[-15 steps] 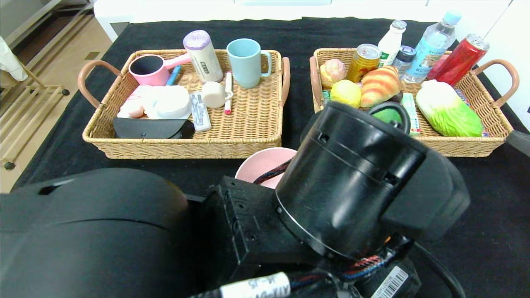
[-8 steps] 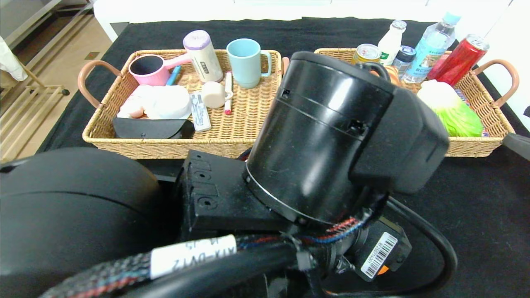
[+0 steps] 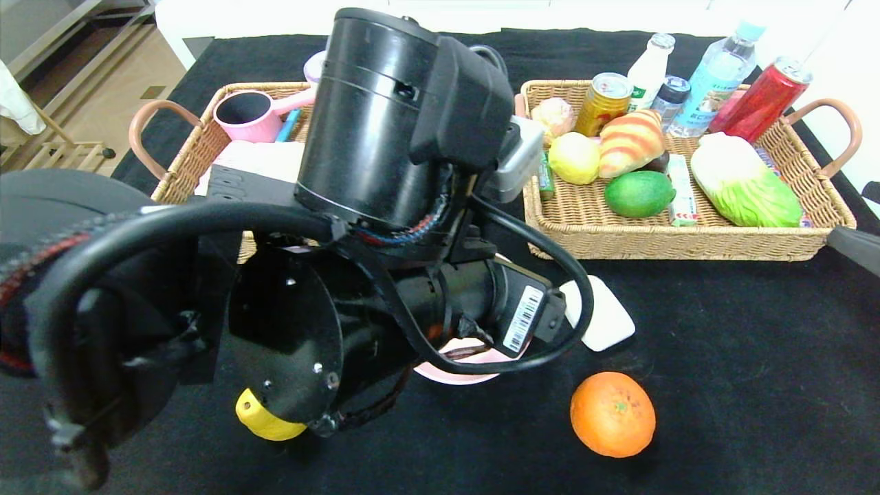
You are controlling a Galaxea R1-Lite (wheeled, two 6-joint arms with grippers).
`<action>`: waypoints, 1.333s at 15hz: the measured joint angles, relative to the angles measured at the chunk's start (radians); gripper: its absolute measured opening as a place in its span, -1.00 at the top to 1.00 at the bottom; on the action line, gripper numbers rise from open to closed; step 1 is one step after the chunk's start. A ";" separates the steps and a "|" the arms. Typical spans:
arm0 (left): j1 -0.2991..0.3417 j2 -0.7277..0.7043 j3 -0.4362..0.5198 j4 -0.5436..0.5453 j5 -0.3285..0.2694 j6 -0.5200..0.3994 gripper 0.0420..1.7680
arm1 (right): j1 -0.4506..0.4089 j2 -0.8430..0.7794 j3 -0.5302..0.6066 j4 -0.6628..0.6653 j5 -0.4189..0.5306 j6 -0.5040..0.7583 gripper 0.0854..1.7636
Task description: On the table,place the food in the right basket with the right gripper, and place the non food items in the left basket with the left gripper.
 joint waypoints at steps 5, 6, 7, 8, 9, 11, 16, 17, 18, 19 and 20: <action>0.077 -0.050 0.026 0.056 0.005 -0.004 -0.94 | 0.005 0.000 0.004 0.000 0.000 -0.001 -0.94; 0.086 -0.059 0.039 0.066 0.006 -0.005 -0.94 | 0.006 0.000 0.004 0.000 0.000 -0.001 -0.94; 0.093 -0.067 0.054 0.076 0.011 -0.007 -0.94 | 0.007 0.000 0.005 0.000 0.000 -0.001 -0.94; 0.104 -0.072 0.070 0.083 0.031 -0.009 -0.94 | 0.008 0.000 0.005 0.000 -0.001 -0.002 -0.94; 0.117 -0.074 0.086 0.086 0.046 -0.011 -0.94 | 0.008 0.000 0.005 0.000 0.000 -0.001 -0.94; 0.143 -0.074 0.121 0.080 0.045 -0.025 -0.94 | 0.009 0.000 0.006 0.000 0.000 -0.001 -0.94; 0.184 -0.055 0.154 0.076 0.013 -0.074 -0.94 | 0.012 -0.001 0.006 -0.001 0.000 -0.001 -0.94; 0.186 -0.049 0.154 0.074 -0.012 -0.086 -0.94 | 0.012 -0.001 0.006 -0.001 0.000 -0.001 -0.94; 0.187 -0.042 0.155 0.073 -0.029 -0.092 -0.94 | 0.012 -0.001 0.006 -0.001 0.000 -0.001 -0.94; 0.190 -0.034 0.155 0.072 -0.034 -0.094 -0.94 | 0.012 -0.001 0.006 -0.001 0.000 -0.001 -0.94; 0.195 -0.026 0.152 0.072 -0.036 -0.093 -0.94 | 0.012 -0.001 0.007 -0.001 0.000 -0.001 -0.94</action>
